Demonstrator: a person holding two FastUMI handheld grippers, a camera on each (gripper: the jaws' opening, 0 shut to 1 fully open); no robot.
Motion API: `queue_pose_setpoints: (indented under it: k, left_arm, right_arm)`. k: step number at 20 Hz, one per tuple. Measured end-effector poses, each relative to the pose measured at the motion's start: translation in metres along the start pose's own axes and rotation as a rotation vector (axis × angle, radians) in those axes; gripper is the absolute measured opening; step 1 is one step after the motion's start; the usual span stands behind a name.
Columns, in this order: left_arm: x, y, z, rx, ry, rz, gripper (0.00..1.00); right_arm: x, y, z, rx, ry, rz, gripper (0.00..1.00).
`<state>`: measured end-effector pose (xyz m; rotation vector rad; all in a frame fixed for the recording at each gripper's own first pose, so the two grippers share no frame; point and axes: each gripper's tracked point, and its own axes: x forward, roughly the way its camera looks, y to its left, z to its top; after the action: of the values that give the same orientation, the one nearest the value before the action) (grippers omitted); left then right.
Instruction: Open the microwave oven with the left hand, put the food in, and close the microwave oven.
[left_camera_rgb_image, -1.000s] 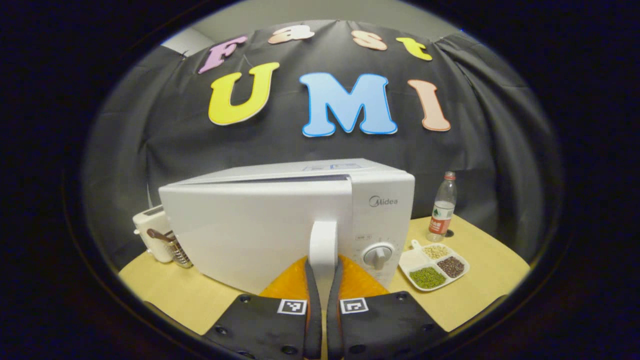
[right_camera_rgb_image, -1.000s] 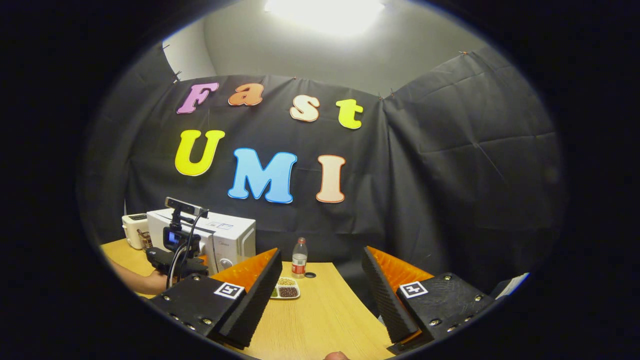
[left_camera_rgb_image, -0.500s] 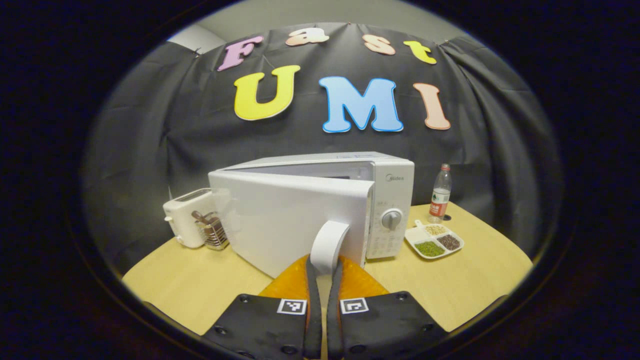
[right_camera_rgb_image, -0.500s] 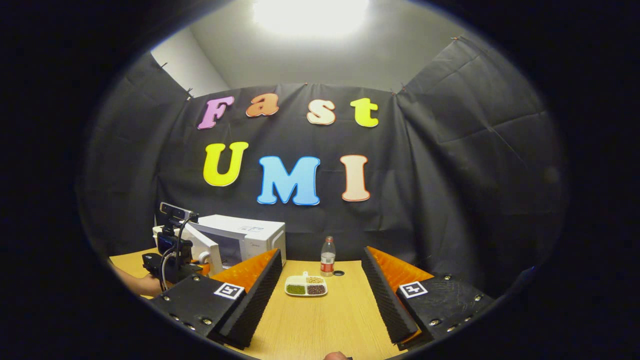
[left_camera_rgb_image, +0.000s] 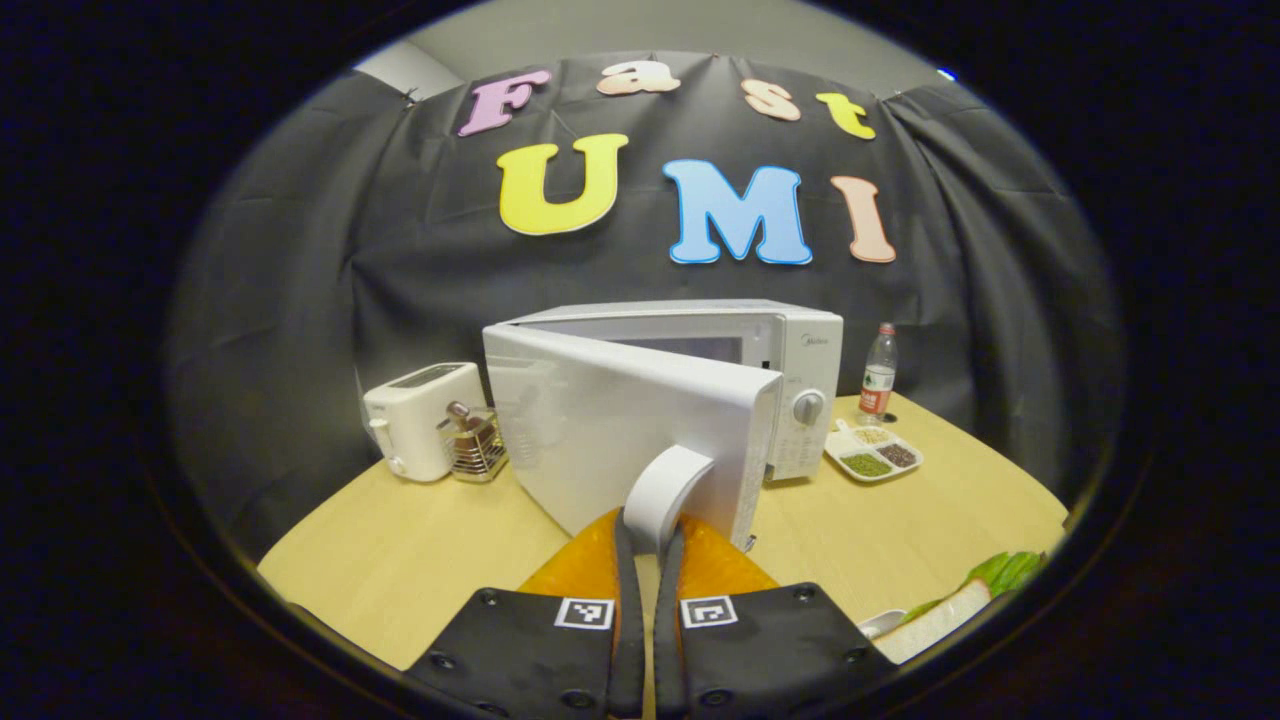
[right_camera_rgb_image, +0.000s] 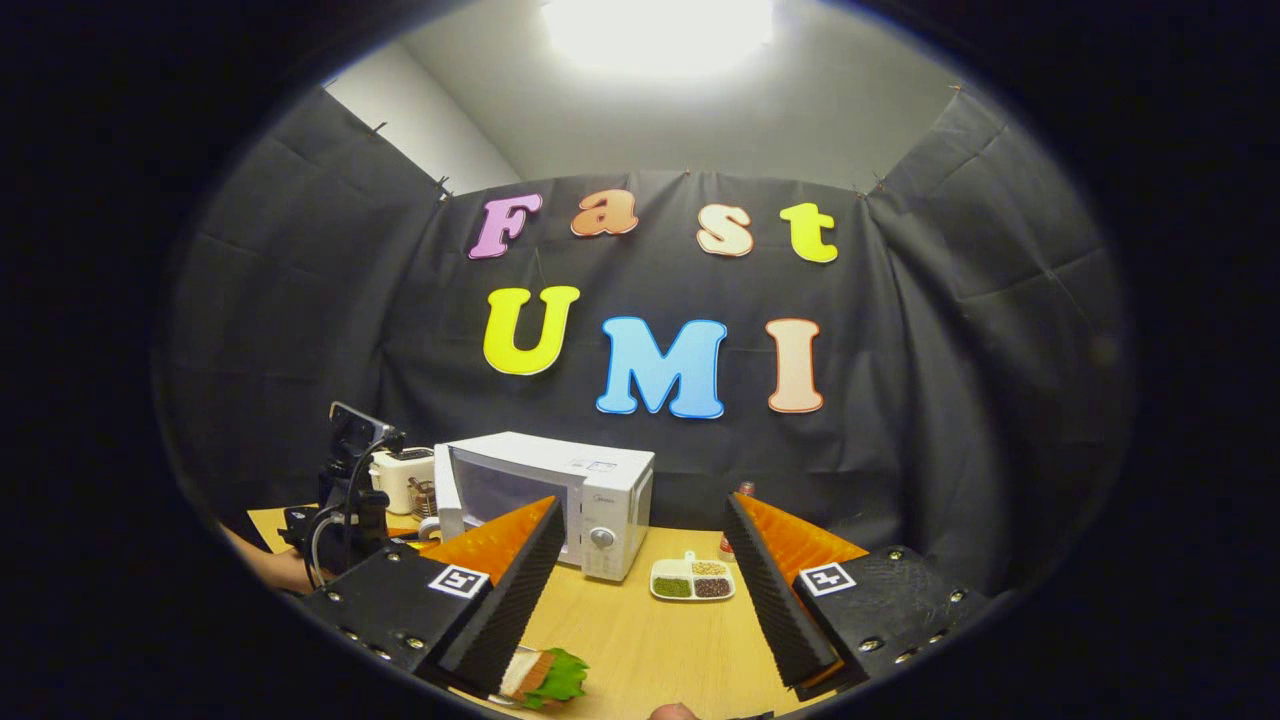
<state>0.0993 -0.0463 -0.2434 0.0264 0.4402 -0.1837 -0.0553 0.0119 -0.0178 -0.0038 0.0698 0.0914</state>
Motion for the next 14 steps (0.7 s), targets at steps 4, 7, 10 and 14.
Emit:
queue_pose_setpoints:
  k: [4,7,10,14]
  left_arm:
    - [-0.018,0.027,-0.007,0.022,0.006,-0.075,0.11]
    - [-0.029,0.051,-0.011,0.028,0.008,-0.123,0.11]
    - [-0.042,0.081,-0.016,0.043,0.006,-0.142,0.11]
    - [-0.052,0.121,-0.021,0.052,-0.001,-0.156,0.15]
  right_arm:
    - [0.009,0.049,0.001,0.005,0.010,-0.002,0.97]
    - [0.015,0.087,0.004,0.038,0.015,0.012,0.97]
    - [0.021,0.114,0.004,0.040,0.015,0.007,0.97]
    - [0.027,0.147,0.002,0.040,0.010,-0.002,0.97]
